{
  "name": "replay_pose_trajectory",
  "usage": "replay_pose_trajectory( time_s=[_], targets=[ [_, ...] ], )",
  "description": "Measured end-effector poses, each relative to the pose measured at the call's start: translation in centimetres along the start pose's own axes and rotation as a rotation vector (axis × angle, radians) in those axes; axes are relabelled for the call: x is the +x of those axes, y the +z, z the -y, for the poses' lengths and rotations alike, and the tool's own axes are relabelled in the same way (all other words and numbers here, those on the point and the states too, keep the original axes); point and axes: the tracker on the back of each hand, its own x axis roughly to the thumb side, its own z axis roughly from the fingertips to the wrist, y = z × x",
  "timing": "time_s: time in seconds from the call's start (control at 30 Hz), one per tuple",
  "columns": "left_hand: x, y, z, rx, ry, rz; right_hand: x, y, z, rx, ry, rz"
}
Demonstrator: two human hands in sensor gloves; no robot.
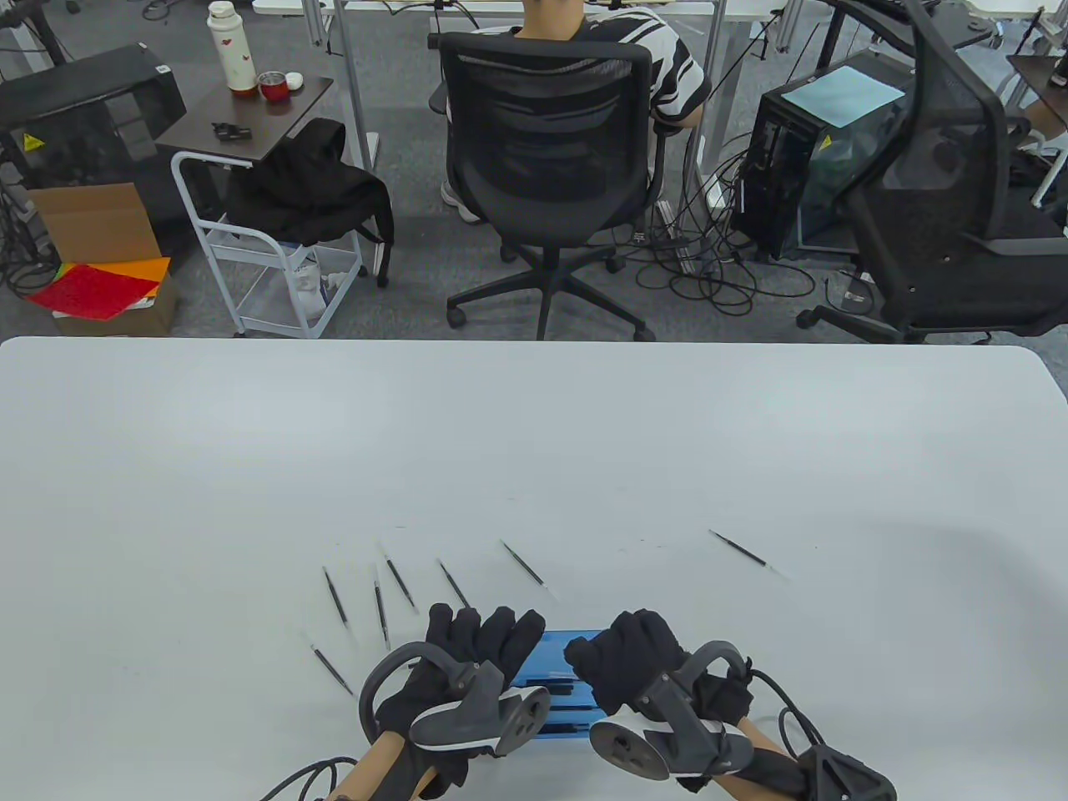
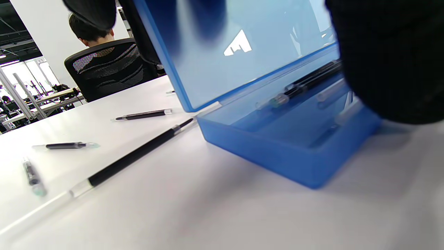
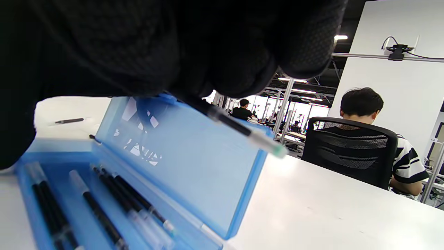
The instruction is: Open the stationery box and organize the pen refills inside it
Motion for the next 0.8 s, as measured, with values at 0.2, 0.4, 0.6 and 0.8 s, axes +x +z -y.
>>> replay_pose_trajectory(
  time_s=[0.2,0.4,0.6,0.8],
  targets=[
    [0.0,0.0,0.0,0.0,0.0,0.002,1.9,0.1,-1.6,0.047,0.014,0.046],
    [-0.1,0.0,0.0,0.0,0.001,0.002,3.6,-0.2,-3.1,0.075,0.063,0.055],
    [0.0,0.0,-0.1,0.001,-0.006,-0.003,4.8,-0.5,-4.1,0.086,0.11,0.071],
    [0.0,-0.1,0.0,0.0,-0.001,-0.001,5.1,-0.7,-4.6,0.078,0.111,0.069]
  ],
)
